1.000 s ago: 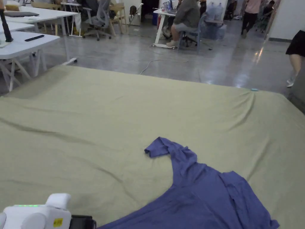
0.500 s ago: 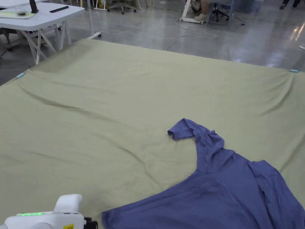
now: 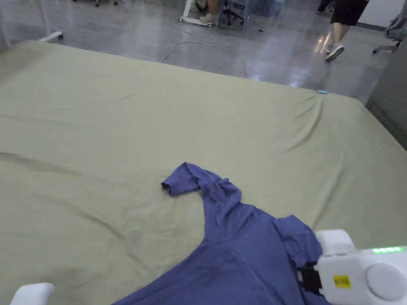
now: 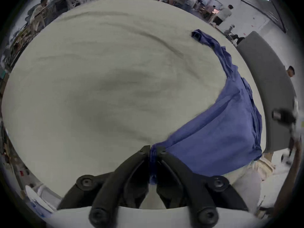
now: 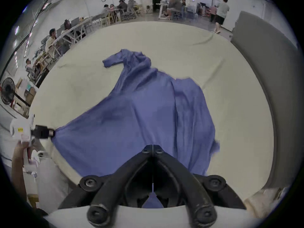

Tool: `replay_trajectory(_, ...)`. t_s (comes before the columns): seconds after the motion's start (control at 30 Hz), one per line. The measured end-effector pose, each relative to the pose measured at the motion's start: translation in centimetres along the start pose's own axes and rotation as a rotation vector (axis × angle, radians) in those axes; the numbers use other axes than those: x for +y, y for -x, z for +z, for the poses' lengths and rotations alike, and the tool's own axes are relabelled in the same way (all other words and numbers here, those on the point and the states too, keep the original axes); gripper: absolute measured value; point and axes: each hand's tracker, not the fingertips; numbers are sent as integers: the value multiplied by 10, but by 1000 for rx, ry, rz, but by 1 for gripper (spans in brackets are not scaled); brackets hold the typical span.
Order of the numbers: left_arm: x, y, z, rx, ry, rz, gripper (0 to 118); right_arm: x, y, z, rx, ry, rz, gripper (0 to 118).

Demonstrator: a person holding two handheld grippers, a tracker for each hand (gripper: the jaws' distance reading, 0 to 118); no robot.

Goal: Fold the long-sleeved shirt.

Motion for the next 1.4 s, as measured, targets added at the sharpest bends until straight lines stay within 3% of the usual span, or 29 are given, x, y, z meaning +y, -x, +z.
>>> replay_trajectory(0.07, -2, -1, 3, -6, -8, 3, 0, 52, 1, -24, -32, 6, 63, 4)
replay_trajectory(0.13, -7, 1, 11, -60, -6, 33, 0, 101, 2, -56, -38, 20, 125, 94)
replay_trajectory(0.17, -10, 0, 15, -94, -8, 53, 0, 124, 4, -80, -57, 50, 137, 118)
replay_trajectory(0.3, -15, 4, 32, -90, -40, 59, 0, 183, 20, -170, -227, 173, 273, 116)
replay_trajectory(0.37, -14, 8, 39, -92, -56, 71, 0, 176, 17, -189, -243, 287, 288, 111)
replay_trajectory(0.4, -13, 10, 43, -109, -71, 90, 0, 172, 20, -198, -234, 329, 298, 82)
replay_trajectory(0.43, -13, 11, 45, -134, -78, 109, 0, 167, 25, -202, -231, 374, 300, 63)
replay_trajectory(0.47, -13, 11, 46, -134, -78, 108, 0, 161, 28, -201, -209, 406, 304, 54)
replay_trajectory(0.5, -13, 11, 47, -132, -79, 105, 0, 158, 28, -191, -86, 361, 248, 54)
replay_trajectory(0.53, -13, 11, 48, -127, -85, 99, 0, 156, 32, -179, -55, 317, 204, 21)
replay_trajectory(0.57, -13, 10, 51, -128, -92, 96, 0, 151, 40, -167, -113, 295, 236, 0)
replay_trajectory(0.6, -12, 9, 55, -134, -104, 96, 0, 146, 46, -154, -166, 262, 287, 0)
replay_trajectory(0.63, -11, 8, 59, -141, -122, 98, 0, 139, 38, -141, -124, 231, 322, 0)
replay_trajectory(0.77, -6, -7, 91, -111, -232, 14, 0, 113, 7, -35, -28, 0, 170, 0)
replay_trajectory(0.87, 2, -23, 116, -15, -311, -123, 0, 91, -17, 52, 3, -152, 131, 0)
replay_trajectory(0.97, 19, -29, 144, -39, -400, -113, 0, 66, -33, 139, -10, -286, 87, 0)
replay_trajectory(1.17, 83, -65, 217, -62, -599, -191, 0, 47, -35, 281, -85, -507, 92, 0)
replay_trajectory(1.4, 177, -122, 300, -121, -783, -301, 0, 95, -35, 372, -250, -657, 101, 0)
